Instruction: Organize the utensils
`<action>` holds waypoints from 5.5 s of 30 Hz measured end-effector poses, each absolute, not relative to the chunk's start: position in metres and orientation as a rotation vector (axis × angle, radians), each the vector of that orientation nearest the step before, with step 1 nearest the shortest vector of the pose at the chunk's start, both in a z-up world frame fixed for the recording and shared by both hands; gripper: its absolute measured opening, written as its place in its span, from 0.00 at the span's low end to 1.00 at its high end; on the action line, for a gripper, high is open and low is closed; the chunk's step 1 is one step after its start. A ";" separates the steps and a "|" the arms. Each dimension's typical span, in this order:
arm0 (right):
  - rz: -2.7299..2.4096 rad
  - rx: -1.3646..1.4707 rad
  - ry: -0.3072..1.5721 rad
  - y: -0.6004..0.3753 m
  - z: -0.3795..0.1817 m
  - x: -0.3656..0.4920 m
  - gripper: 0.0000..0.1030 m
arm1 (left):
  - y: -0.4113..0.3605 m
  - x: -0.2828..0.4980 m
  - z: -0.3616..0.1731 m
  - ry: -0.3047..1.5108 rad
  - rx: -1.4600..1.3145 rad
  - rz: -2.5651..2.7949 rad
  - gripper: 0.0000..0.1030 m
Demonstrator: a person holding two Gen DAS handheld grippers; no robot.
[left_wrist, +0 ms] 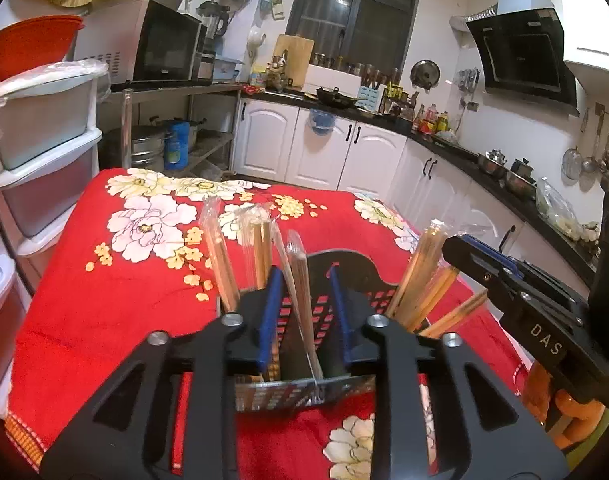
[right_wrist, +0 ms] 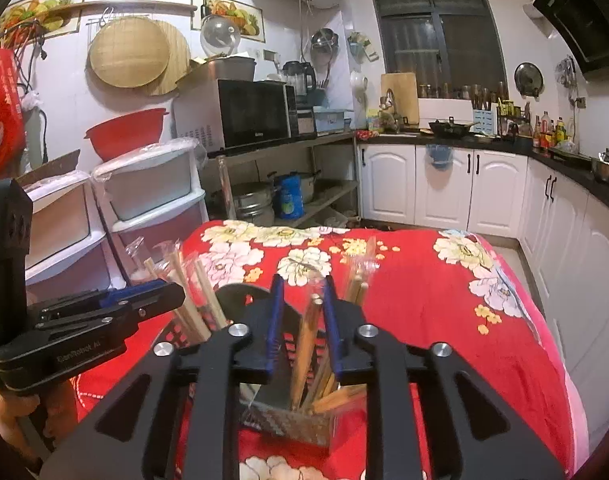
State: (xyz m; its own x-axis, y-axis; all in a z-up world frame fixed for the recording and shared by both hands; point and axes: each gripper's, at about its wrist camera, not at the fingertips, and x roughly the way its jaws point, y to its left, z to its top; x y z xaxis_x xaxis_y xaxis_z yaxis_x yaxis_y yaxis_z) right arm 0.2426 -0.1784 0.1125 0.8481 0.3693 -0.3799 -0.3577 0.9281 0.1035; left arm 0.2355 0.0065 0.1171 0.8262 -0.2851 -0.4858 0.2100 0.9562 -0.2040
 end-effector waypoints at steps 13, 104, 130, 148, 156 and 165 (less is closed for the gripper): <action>0.354 0.010 0.424 -0.189 0.110 0.212 0.32 | 0.011 0.206 0.115 0.581 -0.138 -0.271 0.44; 0.269 -0.020 0.337 -0.208 -0.003 0.094 0.94 | 0.020 0.094 0.021 0.438 -0.122 -0.097 0.89; 0.269 -0.022 0.341 -0.207 -0.005 0.094 0.94 | 0.023 0.092 0.022 0.436 -0.124 -0.088 0.89; 0.266 -0.022 0.341 -0.206 -0.006 0.095 0.94 | 0.023 0.092 0.023 0.438 -0.125 -0.088 0.89; 0.263 -0.023 0.343 -0.208 -0.009 0.094 0.94 | 0.023 0.092 0.023 0.438 -0.127 -0.088 0.89; 0.265 -0.024 0.344 -0.208 -0.009 0.094 0.94 | 0.024 0.092 0.022 0.438 -0.127 -0.088 0.89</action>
State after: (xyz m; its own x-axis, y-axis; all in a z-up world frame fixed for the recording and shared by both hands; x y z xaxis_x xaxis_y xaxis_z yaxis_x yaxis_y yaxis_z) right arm 0.0944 -0.2076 -0.0087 0.9071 0.2526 -0.3367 -0.2606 0.9652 0.0220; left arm 0.0922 0.0236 0.0222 0.9021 -0.1124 -0.4167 0.0580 0.9883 -0.1412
